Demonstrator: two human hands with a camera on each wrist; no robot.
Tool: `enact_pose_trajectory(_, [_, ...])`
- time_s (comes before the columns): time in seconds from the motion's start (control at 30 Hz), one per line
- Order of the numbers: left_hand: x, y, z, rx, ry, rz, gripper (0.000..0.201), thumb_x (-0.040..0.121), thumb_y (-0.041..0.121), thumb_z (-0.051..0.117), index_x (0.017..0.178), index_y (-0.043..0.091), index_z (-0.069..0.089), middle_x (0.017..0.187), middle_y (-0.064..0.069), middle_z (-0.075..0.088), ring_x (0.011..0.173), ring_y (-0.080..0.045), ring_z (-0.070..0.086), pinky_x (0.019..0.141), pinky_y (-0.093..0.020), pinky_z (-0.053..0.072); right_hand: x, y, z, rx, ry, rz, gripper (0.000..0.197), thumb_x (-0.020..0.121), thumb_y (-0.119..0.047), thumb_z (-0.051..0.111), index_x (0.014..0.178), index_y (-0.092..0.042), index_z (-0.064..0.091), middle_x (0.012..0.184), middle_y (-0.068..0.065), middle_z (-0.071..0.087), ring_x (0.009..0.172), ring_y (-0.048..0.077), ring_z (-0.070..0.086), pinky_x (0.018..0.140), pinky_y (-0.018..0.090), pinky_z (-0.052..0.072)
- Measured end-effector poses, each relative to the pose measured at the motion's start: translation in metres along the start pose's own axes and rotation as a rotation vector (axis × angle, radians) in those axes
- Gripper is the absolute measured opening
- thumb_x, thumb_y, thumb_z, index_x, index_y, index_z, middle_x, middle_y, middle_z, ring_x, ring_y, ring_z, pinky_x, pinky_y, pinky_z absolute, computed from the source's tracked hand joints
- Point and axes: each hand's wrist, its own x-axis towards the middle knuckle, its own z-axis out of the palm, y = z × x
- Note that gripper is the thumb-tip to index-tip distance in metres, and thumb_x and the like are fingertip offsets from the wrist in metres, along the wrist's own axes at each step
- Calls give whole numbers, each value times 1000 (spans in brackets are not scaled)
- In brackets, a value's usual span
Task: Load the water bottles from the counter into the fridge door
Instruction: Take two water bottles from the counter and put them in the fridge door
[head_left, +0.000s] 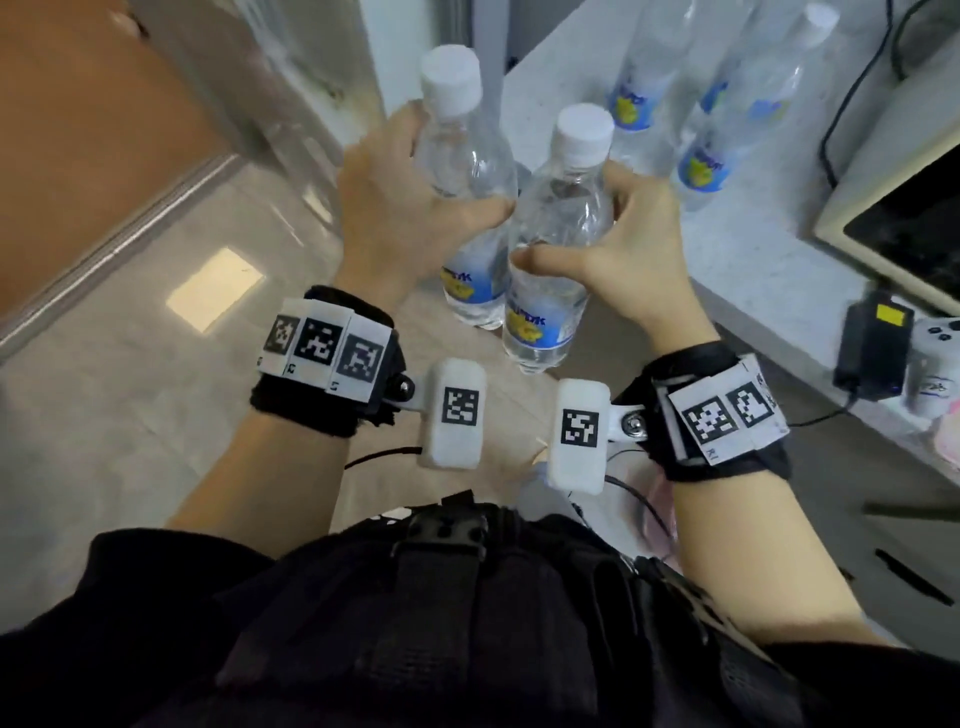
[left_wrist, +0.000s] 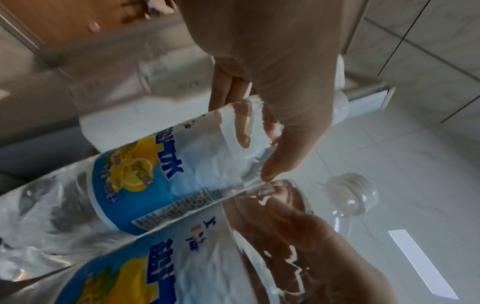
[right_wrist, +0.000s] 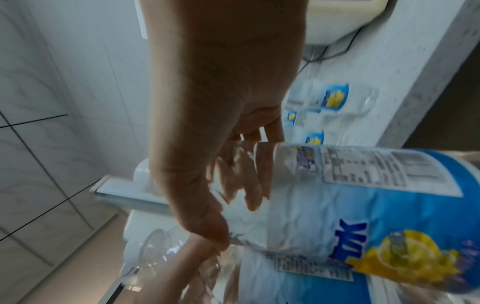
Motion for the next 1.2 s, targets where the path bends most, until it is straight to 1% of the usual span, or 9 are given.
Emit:
enact_pose_trajectory(0.13, [-2,-31,-59,29,111,-44,55,54,43,81,98,13,66,92,1,73,85,-18,68,77,-39,56,11,-31,59,16,-89,-72,46,50,-30,84,90,-20,65,86,-1,71,82,13,68,78,36,58])
enact_pose_trajectory(0.3, [20,-60,-106,12,250,-69,58,55,44,83,98,11,64,92,1,72,86,-19,68,76,-42,57,47,-67,108,4,-151,-162,40,51,-28,85,80,-34,58,79,-17,64,74,-1,62,70,19,49])
enact_pose_trajectory(0.47, [63,-78,-131,27,360,-20,61,55,42,83,100,7,63,94,0,72,86,-18,68,74,-43,57,94,-91,138,-6,-141,-304,45,56,-29,82,94,-27,58,83,-19,59,78,-3,56,73,14,43])
enact_pose_trajectory(0.67, [120,-93,-133,-41,390,43,64,61,47,85,105,7,62,97,1,73,89,-13,69,75,-41,58,143,-105,151,-59,-133,-395,45,57,-27,80,93,-30,52,81,-25,53,73,-12,50,69,9,40])
enact_pose_trajectory(0.8, [148,-101,-125,-84,344,46,67,60,48,81,107,5,60,98,-1,72,93,-18,68,77,-42,58,163,-101,156,-112,-97,-407,50,58,-27,81,103,-15,62,88,-14,59,81,-1,55,76,20,47])
enact_pose_trajectory(0.93, [181,-113,-119,-95,282,101,64,60,40,84,105,2,59,100,-6,71,95,-23,67,81,-45,55,176,-91,164,-202,-38,-417,54,61,-26,80,108,-8,62,94,-14,54,79,-6,49,75,1,34])
enact_pose_trajectory(1.03, [200,-121,-116,-155,226,138,56,63,34,85,103,4,60,98,0,70,94,-14,67,86,-38,56,177,-84,173,-280,37,-410,55,60,-23,79,108,-3,62,98,-9,53,90,-8,43,78,-5,30])
enact_pose_trajectory(1.1, [209,-126,-114,-194,162,134,58,64,34,86,106,9,56,103,6,65,99,-9,64,93,-31,53,176,-81,180,-298,92,-359,52,60,-19,79,106,-3,62,97,-8,53,89,-7,42,77,-3,30])
enact_pose_trajectory(1.2, [223,-135,-107,-267,53,144,74,62,34,85,119,1,50,111,0,61,109,-16,59,104,-33,47,173,-78,188,-313,221,-277,54,59,-20,80,107,-4,62,97,-2,59,90,2,50,78,7,37])
